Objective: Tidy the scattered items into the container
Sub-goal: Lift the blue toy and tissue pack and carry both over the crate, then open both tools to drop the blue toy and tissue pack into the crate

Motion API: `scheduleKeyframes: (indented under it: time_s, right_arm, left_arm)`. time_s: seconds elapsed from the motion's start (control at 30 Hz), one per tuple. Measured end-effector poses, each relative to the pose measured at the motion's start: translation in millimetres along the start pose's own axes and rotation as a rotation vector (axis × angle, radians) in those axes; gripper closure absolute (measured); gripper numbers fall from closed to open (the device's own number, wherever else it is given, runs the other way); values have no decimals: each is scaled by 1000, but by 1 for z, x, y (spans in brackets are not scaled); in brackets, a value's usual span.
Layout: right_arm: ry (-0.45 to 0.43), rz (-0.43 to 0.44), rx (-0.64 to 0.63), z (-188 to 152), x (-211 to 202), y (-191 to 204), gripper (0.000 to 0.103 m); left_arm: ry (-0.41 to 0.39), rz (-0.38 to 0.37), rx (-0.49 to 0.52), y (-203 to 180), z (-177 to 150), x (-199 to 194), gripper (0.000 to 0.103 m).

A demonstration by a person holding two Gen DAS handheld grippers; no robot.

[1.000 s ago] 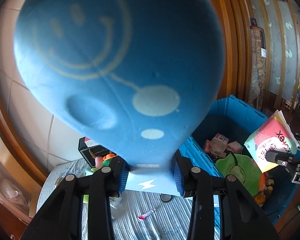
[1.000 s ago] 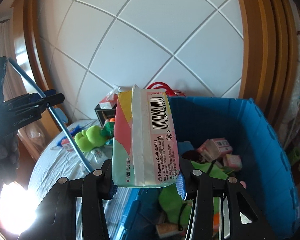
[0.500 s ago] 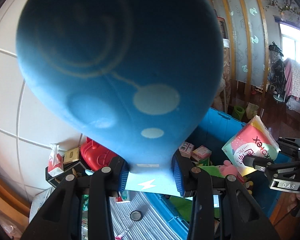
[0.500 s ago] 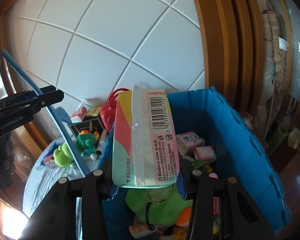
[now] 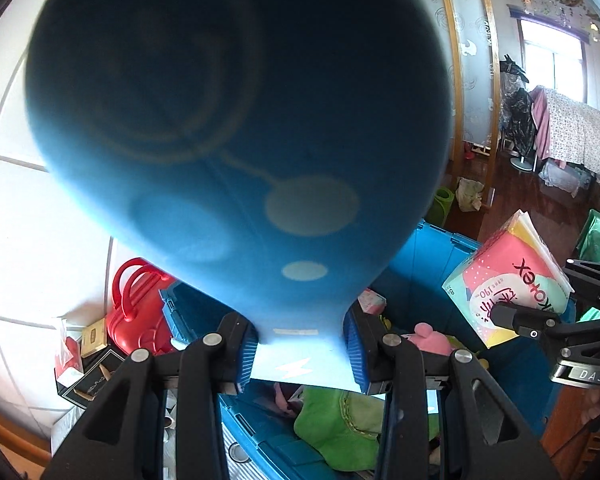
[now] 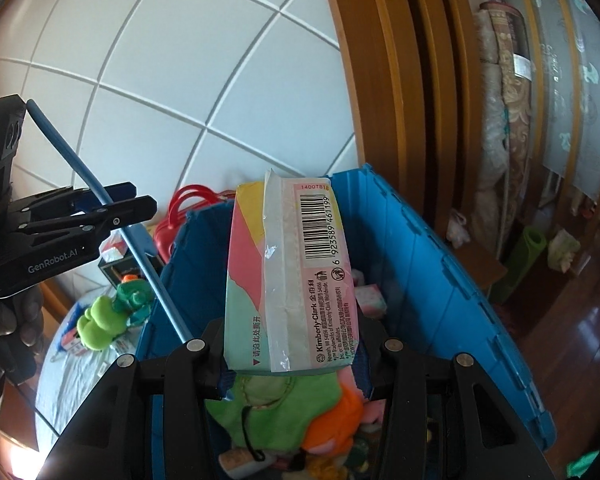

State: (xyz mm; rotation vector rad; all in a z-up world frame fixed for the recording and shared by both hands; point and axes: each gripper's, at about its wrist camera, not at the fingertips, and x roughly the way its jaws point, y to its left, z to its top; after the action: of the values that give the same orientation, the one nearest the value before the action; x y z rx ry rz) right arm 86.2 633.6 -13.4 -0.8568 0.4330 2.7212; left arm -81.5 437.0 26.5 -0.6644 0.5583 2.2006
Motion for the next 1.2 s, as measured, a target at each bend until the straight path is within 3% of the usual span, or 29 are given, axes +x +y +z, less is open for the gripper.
scheduleKeyframes:
  time_s: [0.77, 0.8, 0.83, 0.87, 0.93, 1.0, 1.03, 1.1, 1.2]
  right_arm:
    - [22, 3, 6, 21, 30, -5, 57]
    - [9, -9, 6, 24, 29, -5, 53]
    - [-8, -24, 5, 27, 27, -5, 26]
    - [-28, -30, 5, 29, 25, -5, 5]
    - [-60, -30, 5, 33, 19, -6, 0]
    - [-66, -28, -6, 33, 18, -7, 0]
    - [-67, -30, -7, 33, 17, -8, 0]
    - [-61, -24, -4, 32, 19, -10, 0]
    - [-44, -9, -9, 29, 20, -6, 0]
  left_arm:
    - [15, 15, -31, 16, 18, 23, 64]
    - [13, 38, -40, 19, 19, 22, 60]
    - [15, 57, -49, 22, 21, 21, 25]
    - [13, 67, -64, 27, 21, 19, 2]
    - [16, 58, -94, 35, 17, 9, 0]
    - [15, 80, -116, -26, 15, -12, 0]
    - [14, 88, -123, -36, 12, -21, 0]
    - [15, 92, -135, 1, 35, -12, 0]
    - [12, 97, -147, 38, 27, -14, 0]
